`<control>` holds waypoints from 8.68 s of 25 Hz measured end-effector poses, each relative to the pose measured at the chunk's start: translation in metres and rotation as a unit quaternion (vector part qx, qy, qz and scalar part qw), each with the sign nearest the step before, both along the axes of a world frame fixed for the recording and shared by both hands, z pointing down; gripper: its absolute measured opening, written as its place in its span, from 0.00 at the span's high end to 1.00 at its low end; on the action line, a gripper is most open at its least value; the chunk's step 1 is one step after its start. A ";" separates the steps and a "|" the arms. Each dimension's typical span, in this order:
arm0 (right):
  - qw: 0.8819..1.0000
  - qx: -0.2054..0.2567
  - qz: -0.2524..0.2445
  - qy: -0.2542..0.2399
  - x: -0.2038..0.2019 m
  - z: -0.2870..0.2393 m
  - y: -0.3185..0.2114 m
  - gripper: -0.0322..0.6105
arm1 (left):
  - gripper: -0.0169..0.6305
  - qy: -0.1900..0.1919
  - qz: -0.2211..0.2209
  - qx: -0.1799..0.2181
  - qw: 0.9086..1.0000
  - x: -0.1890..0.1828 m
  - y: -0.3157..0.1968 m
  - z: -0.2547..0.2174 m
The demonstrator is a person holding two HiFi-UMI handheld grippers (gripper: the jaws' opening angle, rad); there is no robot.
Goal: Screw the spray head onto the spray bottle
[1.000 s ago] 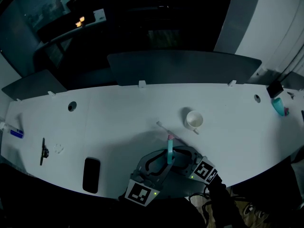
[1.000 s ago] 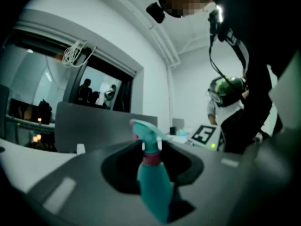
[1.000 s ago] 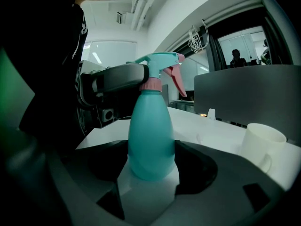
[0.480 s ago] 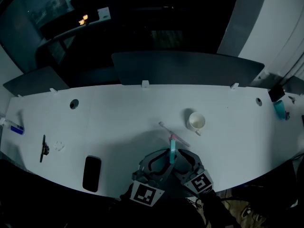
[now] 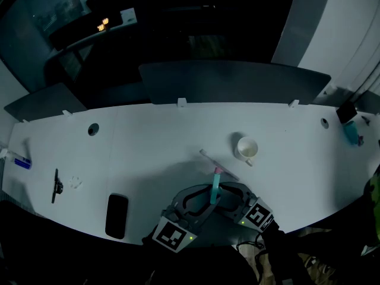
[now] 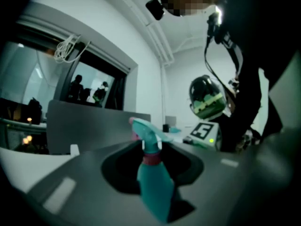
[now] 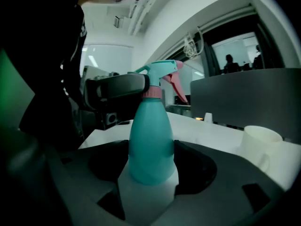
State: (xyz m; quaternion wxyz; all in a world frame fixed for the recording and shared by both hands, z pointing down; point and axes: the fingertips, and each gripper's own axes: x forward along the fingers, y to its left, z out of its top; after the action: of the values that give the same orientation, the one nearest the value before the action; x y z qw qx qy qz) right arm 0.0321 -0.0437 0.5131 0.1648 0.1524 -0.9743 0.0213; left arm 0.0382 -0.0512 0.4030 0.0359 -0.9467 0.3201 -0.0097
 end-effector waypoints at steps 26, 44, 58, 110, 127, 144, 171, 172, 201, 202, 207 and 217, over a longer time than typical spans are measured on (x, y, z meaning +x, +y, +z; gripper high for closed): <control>0.997 -0.027 -0.075 0.018 0.009 0.009 0.010 0.46 | 0.78 -0.017 0.064 0.012 0.998 0.005 0.015 0.002; 0.977 0.015 0.210 0.011 0.004 -0.016 0.000 0.48 | 0.78 0.013 -0.096 -0.002 0.995 0.006 0.000 0.003; 0.994 -0.020 0.106 -0.032 0.022 -0.025 0.006 0.48 | 0.77 -0.028 0.023 -0.012 0.999 0.003 0.009 0.010; 0.984 -0.014 0.175 -0.036 0.026 -0.031 0.006 0.50 | 0.77 -0.010 -0.069 -0.008 0.998 -0.003 -0.010 0.012; 0.997 -0.008 -0.070 0.018 0.003 -0.015 -0.002 0.54 | 0.77 0.025 0.093 -0.057 0.994 -0.004 -0.002 0.010; 0.972 -0.015 0.234 -0.012 -0.007 -0.014 -0.010 0.50 | 0.77 0.048 -0.085 -0.035 0.995 -0.003 -0.009 0.011; 0.988 -0.055 0.139 -0.026 0.003 0.001 0.001 0.49 | 0.77 0.017 0.003 0.002 1.000 0.000 0.002 0.009; 0.993 -0.051 0.099 -0.026 0.004 0.003 0.004 0.49 | 0.77 0.033 0.029 -0.014 0.999 0.000 0.004 0.009; 0.982 -0.030 0.183 -0.040 0.018 -0.027 0.010 0.46 | 0.55 -0.011 -0.013 0.013 1.000 -0.013 0.013 0.009; 0.983 -0.023 0.179 -0.039 0.018 -0.030 0.011 0.46 | 0.55 -0.014 -0.017 0.012 1.000 -0.017 0.015 0.010; 0.981 0.026 0.185 -0.045 0.027 -0.053 0.009 0.88 | 0.97 -0.008 -0.098 -0.026 0.995 -0.047 0.024 0.009; 0.982 0.031 0.179 -0.059 0.029 -0.060 0.022 0.94 | 0.97 -0.006 -0.193 -0.034 0.981 -0.067 0.055 0.018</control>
State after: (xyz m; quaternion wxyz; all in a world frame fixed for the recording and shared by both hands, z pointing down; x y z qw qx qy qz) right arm 0.0614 -0.0218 0.4526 0.0956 0.3278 -0.9394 0.0294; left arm -0.0284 0.0033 0.4206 0.0034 -0.8678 0.4958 -0.0325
